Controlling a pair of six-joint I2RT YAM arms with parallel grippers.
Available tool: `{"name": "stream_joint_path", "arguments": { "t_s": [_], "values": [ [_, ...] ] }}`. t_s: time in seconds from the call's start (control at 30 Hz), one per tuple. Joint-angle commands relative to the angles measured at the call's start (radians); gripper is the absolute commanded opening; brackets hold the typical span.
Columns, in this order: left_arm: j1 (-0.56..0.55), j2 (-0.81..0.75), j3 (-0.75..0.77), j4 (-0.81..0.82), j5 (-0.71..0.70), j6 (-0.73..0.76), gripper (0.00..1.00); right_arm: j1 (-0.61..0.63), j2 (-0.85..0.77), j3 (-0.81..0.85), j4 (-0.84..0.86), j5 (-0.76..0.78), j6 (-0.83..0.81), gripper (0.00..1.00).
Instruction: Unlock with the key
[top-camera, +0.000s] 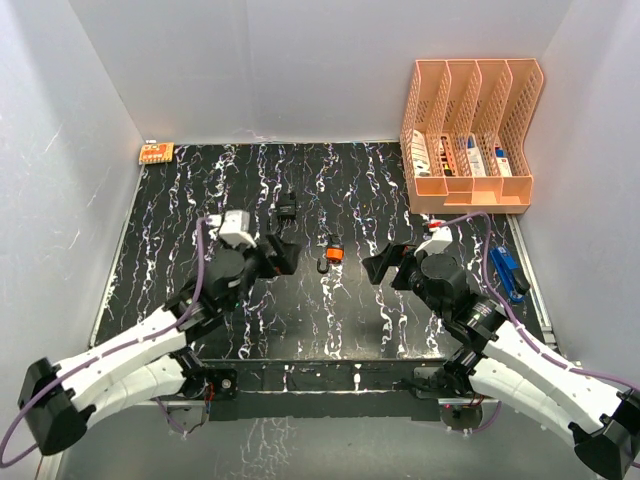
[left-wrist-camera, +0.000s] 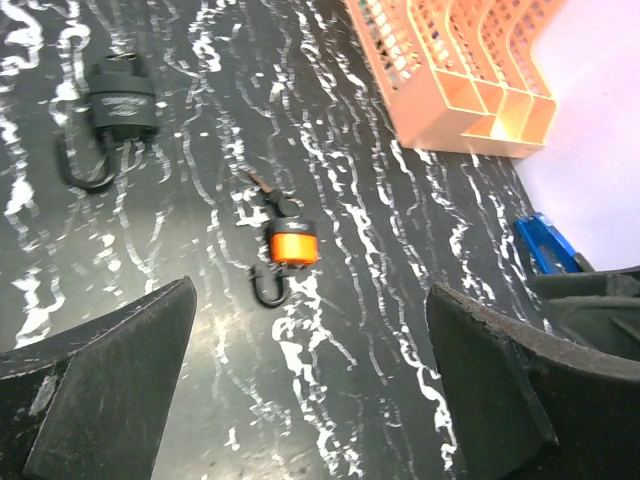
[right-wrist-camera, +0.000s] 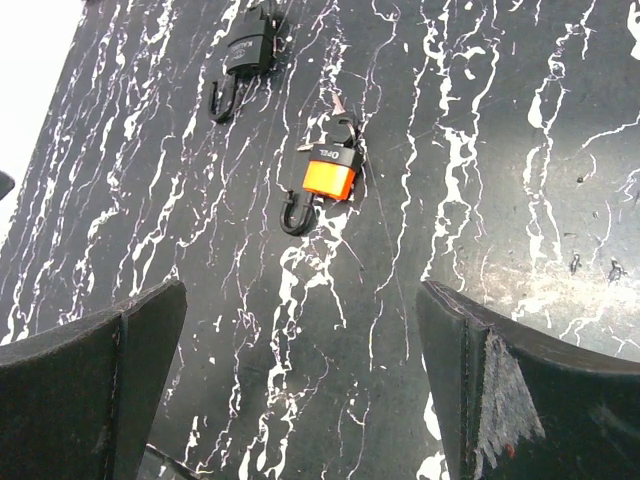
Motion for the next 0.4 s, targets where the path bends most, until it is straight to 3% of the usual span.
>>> {"name": "stream_joint_path", "arguments": {
  "t_s": [0.0, 0.13, 0.37],
  "values": [
    [-0.007, -0.142, -0.114, -0.085, -0.103, 0.000, 0.98, -0.002, -0.008, 0.003, 0.005, 0.043, 0.006, 0.98],
    [-0.008, -0.216, -0.138, -0.157, -0.129, -0.021, 0.98, -0.001, -0.008, -0.001, 0.014, 0.047, 0.006, 0.98],
    [-0.008, -0.298, -0.169, -0.138, -0.128, 0.010, 0.98, -0.001, -0.002, 0.007, 0.004, 0.042, 0.007, 0.98]
  ]
}}
